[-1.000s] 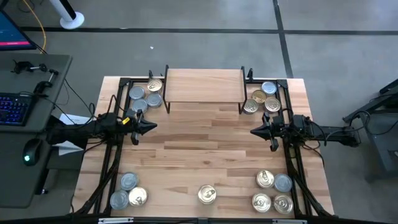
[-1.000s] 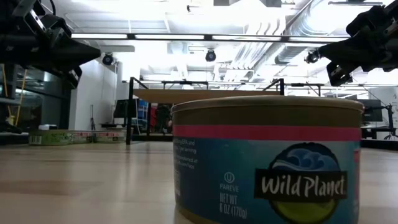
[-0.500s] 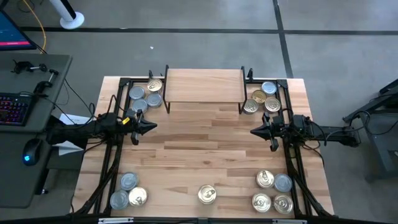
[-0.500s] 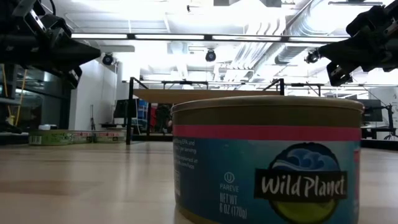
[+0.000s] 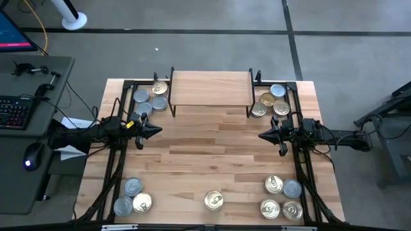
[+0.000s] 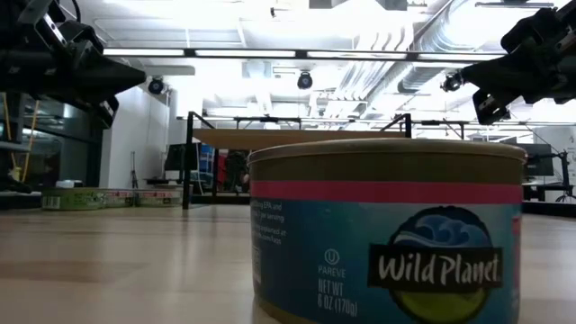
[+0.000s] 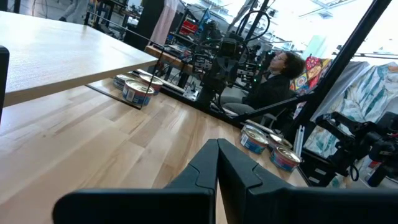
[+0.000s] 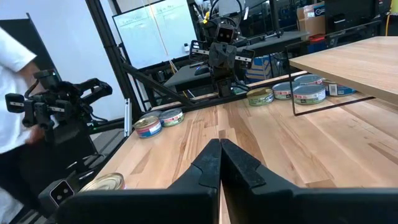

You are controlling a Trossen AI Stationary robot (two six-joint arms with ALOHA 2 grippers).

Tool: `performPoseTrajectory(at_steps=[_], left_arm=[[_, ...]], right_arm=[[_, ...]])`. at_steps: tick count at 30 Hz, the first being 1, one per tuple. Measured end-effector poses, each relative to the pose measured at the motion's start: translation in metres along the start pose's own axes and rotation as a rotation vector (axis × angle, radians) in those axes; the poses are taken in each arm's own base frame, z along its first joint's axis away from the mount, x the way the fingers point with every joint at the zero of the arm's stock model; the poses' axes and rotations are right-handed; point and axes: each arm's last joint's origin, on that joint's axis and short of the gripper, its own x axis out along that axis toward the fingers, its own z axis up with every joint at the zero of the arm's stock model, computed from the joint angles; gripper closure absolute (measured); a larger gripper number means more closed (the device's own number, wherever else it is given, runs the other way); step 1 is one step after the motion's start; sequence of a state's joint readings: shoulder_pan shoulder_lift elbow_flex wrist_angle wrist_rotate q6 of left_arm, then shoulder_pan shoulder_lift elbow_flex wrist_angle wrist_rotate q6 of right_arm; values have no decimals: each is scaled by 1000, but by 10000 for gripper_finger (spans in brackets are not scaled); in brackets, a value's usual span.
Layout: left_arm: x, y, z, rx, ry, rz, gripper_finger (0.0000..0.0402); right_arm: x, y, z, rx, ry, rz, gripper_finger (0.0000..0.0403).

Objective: Stack canned seafood by type on shelf

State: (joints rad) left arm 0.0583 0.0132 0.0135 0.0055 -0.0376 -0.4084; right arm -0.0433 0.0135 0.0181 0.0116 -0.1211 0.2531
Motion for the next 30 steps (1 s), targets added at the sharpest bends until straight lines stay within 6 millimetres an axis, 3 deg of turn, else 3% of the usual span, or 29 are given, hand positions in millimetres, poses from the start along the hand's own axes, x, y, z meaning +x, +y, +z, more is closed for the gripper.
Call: performPoseTrajectory(at_steps=[14,17,23,26,30], left_arm=[[0,0,0,4,-4,2,401],[0,-1,7,40,-86,36,402],[-7,-7,39,-325,-503,53,402],[2,-9,40,-443,-477,34,402],[31,-22,46,-546,-292,85,401]], right_arm=[[0,0,0,0,0,0,402],[0,0,0,0,0,0,402],[0,0,0,0,0,0,402],[0,0,0,0,0,0,402],[0,0,0,0,1,0,402]])
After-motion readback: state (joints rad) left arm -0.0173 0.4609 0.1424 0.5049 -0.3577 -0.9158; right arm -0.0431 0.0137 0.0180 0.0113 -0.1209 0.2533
